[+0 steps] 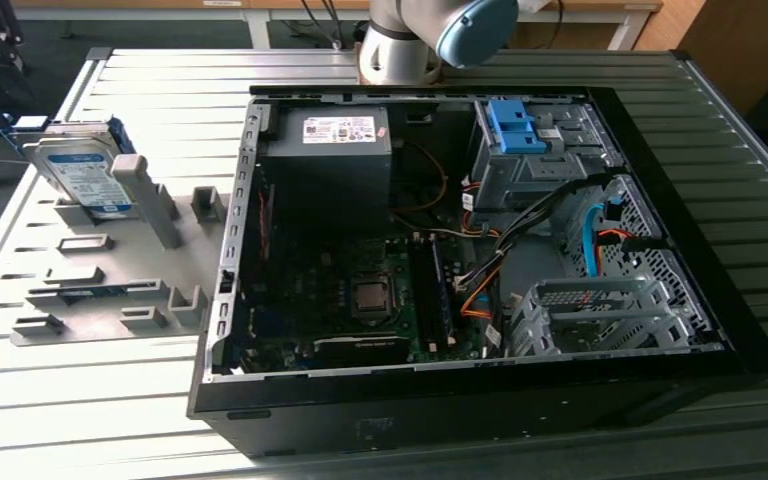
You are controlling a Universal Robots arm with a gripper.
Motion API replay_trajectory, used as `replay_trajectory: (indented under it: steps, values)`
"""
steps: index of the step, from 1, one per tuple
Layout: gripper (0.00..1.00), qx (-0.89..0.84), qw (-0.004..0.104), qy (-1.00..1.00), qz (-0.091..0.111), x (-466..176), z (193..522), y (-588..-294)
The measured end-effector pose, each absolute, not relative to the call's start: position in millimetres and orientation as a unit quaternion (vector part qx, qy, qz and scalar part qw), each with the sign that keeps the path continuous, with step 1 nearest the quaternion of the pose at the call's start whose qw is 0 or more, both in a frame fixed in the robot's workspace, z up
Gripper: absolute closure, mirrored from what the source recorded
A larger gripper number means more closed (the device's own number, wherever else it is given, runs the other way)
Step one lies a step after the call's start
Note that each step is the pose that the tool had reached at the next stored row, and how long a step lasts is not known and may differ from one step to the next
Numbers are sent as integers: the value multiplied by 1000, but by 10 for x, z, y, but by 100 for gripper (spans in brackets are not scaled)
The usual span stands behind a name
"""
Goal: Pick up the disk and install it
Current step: 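Pick up the disk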
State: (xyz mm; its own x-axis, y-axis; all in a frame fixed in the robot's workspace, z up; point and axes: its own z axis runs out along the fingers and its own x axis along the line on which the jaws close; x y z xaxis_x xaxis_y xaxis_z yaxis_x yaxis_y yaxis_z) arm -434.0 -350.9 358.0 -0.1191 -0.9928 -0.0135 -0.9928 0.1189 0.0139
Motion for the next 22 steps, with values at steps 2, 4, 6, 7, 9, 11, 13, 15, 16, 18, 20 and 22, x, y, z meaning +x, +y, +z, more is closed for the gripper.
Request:
replay_trajectory:
  steps: [2, 4, 6, 7, 9, 11, 13, 15, 16, 18, 20, 22]
  values:
    - [47, -674, 0, 738, 10, -4341, 3579, -3509]
    - [47, -676, 0, 736, 10, -4341, 3579, -3509]
    - [47, -677, 0, 736, 10, -4341, 3579, -3509]
    - [47, -677, 0, 736, 10, -4341, 3579, -3509]
    - [47, -677, 0, 736, 10, -4341, 3579, -3509]
    - [47, -677, 0, 736, 10, -4341, 3579, -3509]
    - [47, -677, 0, 736, 10, -4341, 3578, -3509]
    - [47, -677, 0, 736, 10, -4341, 3571, -3507]
    - [47, -677, 1, 736, 10, -4346, 3566, -3507]
    - [47, -678, 1, 735, 10, -4351, 3555, -3499]
    - [47, -682, 1, 731, 11, -4352, 3544, -3488]
    - [47, -682, 2, 731, 12, -4354, 3522, -3460]
